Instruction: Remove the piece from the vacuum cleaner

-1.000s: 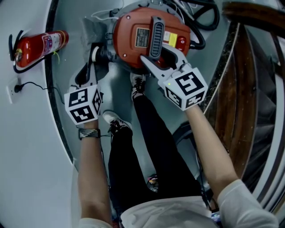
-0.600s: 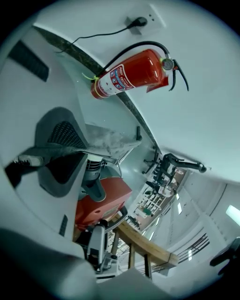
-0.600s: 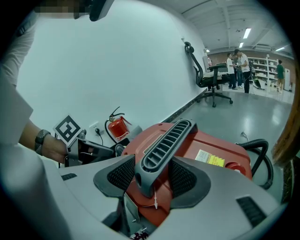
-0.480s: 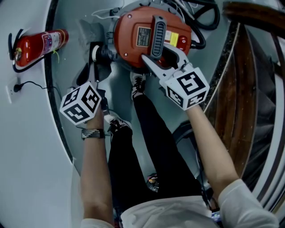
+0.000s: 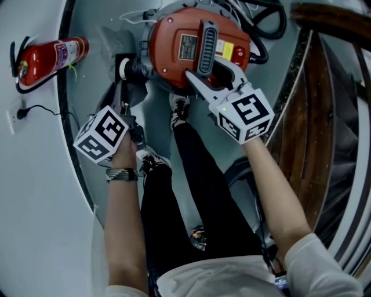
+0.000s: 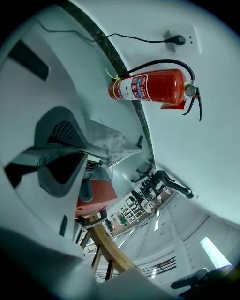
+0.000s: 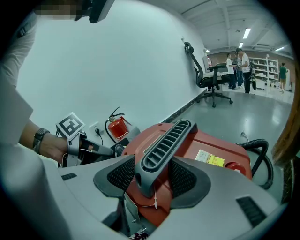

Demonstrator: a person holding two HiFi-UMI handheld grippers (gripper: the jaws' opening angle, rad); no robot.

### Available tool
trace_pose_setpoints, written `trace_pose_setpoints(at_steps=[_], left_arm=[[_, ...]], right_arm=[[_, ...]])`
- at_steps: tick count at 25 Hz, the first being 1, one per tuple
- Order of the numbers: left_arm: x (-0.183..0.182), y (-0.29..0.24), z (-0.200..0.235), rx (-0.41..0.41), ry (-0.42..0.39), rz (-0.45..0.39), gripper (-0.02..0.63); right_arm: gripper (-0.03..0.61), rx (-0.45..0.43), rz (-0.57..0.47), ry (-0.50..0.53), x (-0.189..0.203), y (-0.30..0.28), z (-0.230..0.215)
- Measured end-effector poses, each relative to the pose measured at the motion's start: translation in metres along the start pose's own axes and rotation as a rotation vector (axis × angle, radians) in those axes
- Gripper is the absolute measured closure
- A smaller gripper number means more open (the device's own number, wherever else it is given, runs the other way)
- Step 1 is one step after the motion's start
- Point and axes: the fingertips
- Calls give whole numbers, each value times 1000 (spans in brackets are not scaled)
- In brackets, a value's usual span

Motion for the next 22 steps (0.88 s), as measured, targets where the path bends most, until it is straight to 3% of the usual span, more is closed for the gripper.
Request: trace_pose_setpoints(at_steps=[2,11,17,22], left_arm=[[0,-1,-1,-5,1,-3,581],[-3,0,0,-35,-160,27,583],[-4,1,-3,-96,-459,84,584],[-5,1,-4,-155,-649,65,581]], right_arm=[[359,5,-2,2,0,0,-1],[359,2,-5,5,0,0,-1],[359,-2,-5,5,0,0,1],[359,-5,-4,6,0,1,0]])
Point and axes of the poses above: the fingertips, and each gripper's own axes: y backward along the fingers, z to its left, x out of its underside, and after that the axes turned 5 degrees about x, right-handed
